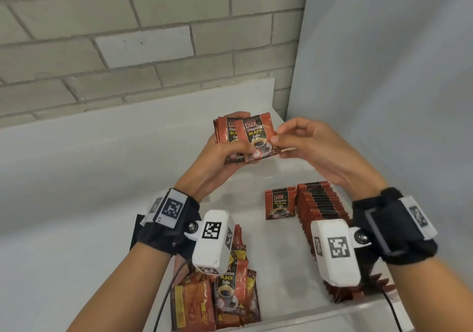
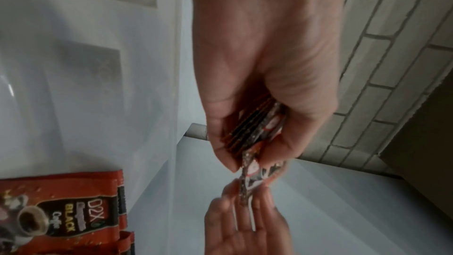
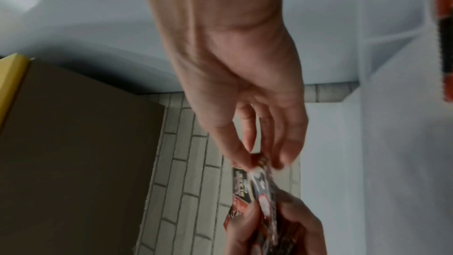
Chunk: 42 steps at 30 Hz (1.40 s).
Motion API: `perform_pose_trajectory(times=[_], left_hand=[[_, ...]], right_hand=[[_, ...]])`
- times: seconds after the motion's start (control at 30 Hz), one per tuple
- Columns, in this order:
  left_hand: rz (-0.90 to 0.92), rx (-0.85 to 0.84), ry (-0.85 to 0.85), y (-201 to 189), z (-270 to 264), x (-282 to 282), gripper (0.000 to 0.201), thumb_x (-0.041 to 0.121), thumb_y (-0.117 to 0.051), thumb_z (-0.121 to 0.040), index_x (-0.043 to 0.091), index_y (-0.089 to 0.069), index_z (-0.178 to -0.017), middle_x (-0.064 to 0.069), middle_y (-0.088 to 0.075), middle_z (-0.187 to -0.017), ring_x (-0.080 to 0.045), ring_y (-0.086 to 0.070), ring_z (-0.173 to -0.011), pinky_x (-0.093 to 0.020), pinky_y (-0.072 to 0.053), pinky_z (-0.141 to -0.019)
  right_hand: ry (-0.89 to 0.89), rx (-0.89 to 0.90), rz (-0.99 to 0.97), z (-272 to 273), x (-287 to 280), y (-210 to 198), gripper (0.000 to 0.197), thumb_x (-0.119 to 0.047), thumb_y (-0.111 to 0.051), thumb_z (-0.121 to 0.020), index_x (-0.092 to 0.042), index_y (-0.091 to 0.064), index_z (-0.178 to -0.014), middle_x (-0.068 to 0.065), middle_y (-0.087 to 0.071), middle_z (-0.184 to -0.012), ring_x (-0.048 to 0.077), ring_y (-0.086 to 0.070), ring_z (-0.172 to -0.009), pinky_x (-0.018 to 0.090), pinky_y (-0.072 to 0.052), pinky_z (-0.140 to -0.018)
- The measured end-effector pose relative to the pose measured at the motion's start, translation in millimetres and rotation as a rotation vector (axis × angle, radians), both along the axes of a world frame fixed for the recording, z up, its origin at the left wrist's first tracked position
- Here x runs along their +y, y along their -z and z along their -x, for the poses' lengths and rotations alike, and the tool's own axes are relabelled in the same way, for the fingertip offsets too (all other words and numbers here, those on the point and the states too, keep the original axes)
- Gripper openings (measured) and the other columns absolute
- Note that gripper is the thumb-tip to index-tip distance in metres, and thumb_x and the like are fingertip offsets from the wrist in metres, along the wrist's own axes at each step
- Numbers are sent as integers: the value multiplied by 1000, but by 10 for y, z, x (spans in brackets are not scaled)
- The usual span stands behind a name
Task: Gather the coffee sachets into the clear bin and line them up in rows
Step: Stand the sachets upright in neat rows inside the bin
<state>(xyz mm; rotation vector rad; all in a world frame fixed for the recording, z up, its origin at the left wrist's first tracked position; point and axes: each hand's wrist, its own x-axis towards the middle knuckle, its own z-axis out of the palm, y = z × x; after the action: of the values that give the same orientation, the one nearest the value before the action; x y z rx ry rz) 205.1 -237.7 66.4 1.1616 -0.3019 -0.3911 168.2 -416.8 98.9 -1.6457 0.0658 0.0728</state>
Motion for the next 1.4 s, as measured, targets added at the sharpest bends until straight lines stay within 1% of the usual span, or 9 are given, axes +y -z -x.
perform_pose_trajectory(times=[0.17,0.3,0.4,0.6,0.7,0.97,1.07,1.23,1.4], left_hand=[[-95,13,108,14,10,-11,58,-11,-58,-63,22,-59,-110,-3,-70,-99,-21,-67,-94,-33,-56,-70],[-66,55,125,4,6,-2,43,-1,-62,-72,21,-62,-109,-8,-64,-97,-23,-65,-91,-42,-53,-85],[53,149,59,-41,-20,21,19,13,-62,-86,18,-63,-104,-10,-58,-87,-20,-59,-69,-33,-50,-72],[12,193,54,-28,-13,2,20,16,-52,-95,17,-55,-114,-14,-61,-90,-22,-58,-66,-30,-51,-65],[-27,209,84,-25,10,-18,22,16,-51,-96,17,-54,-118,-14,-62,-92,-22,-59,-67,-30,-52,-68],[-202,324,216,-58,52,-27,17,10,-50,-95,3,-55,-110,-37,-61,-106,-35,-70,-80,-36,-60,-67],[-225,342,220,-66,64,-47,14,9,-51,-94,2,-55,-105,-29,-64,-89,-42,-68,-95,-36,-60,-65],[-244,359,266,-77,114,-130,10,9,-51,-94,4,-58,-98,-27,-61,-91,-45,-64,-103,-36,-60,-64],[-247,371,316,-80,144,-194,11,10,-51,-94,1,-58,-95,-29,-63,-88,-39,-68,-91,-36,-60,-65]], right_hand=[[-85,-126,501,-52,-86,-219,18,-25,-74,-82,-25,-70,-100,-10,-70,-88,-8,-60,-75,1,-41,-62],[-204,-95,728,-47,-160,-346,4,-25,-75,-81,-27,-73,-84,-13,-72,-80,-8,-60,-70,8,-39,-66],[-346,-10,867,4,-179,-350,5,-24,-77,-79,-28,-75,-81,-18,-72,-75,-10,-62,-71,13,-39,-70],[-523,100,1197,53,-23,-63,6,-20,-76,-79,-25,-72,-79,-7,-71,-79,8,-65,-74,30,-54,-77],[-543,120,1248,32,0,31,6,-20,-76,-79,-19,-74,-85,0,-73,-79,16,-68,-72,29,-54,-72],[-556,85,1290,53,10,122,3,-22,-74,-81,-19,-74,-82,1,-71,-65,9,-61,-45,29,-57,-70],[-554,-3,1387,110,29,105,5,-25,-76,-79,-21,-73,-77,-13,-60,-65,12,-60,-58,28,-53,-64],[-556,-91,1516,215,2,66,19,-25,-72,-81,-26,-56,-71,-13,-38,-68,17,-47,-68,24,-34,-54],[-538,-108,1562,317,-63,72,19,-26,-71,-82,-27,-54,-73,-13,-35,-68,18,-48,-73,24,-30,-52]])
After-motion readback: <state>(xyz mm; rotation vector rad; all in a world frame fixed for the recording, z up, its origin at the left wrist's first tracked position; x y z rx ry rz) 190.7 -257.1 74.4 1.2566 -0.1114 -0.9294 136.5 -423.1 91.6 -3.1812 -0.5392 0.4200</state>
